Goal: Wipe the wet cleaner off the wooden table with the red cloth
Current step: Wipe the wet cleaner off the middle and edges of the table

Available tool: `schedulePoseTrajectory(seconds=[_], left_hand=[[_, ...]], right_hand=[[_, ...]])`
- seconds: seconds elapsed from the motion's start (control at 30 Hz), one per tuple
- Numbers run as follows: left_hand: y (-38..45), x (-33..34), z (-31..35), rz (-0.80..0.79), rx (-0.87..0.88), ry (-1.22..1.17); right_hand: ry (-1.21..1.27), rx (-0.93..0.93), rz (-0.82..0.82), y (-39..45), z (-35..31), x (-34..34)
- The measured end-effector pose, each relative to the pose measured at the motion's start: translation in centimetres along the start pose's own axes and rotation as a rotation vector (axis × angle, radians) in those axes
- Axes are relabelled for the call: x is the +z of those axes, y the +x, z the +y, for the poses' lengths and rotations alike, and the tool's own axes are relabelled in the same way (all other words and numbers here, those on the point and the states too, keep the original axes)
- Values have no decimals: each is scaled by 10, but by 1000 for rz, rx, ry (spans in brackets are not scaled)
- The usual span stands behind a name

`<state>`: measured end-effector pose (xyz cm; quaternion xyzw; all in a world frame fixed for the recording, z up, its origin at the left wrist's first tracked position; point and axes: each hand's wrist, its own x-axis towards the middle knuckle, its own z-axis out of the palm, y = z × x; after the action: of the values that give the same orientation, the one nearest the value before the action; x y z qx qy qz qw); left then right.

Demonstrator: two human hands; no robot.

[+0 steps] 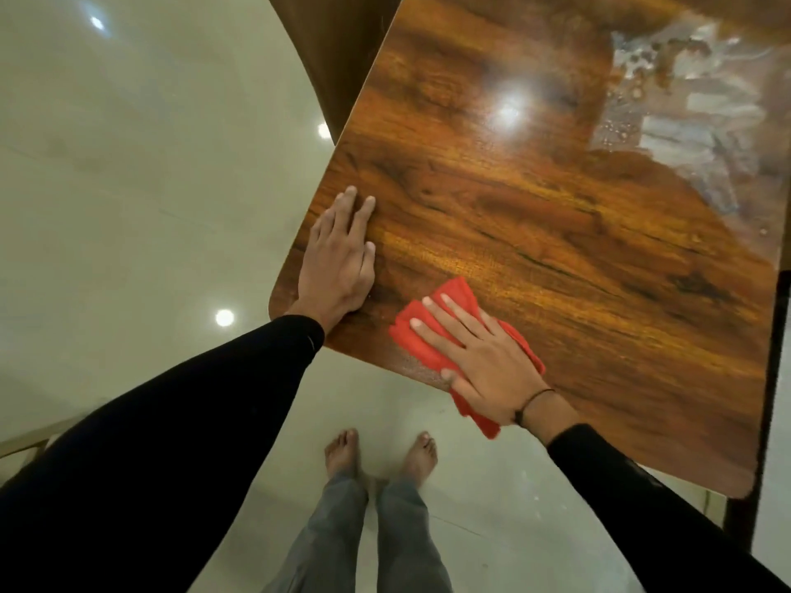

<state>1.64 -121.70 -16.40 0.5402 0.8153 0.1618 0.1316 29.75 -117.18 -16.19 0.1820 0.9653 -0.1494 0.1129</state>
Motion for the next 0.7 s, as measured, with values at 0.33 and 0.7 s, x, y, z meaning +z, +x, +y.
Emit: schedulePoseTrajectory(seconds=[0.33,0.7], left_hand=[[5,-2,-12,-22,12,-118],[-9,-40,-89,-89,-191,-345]], right_hand=[[-24,284,124,73,4,-20],[19,-116,-19,29,-14,-8]])
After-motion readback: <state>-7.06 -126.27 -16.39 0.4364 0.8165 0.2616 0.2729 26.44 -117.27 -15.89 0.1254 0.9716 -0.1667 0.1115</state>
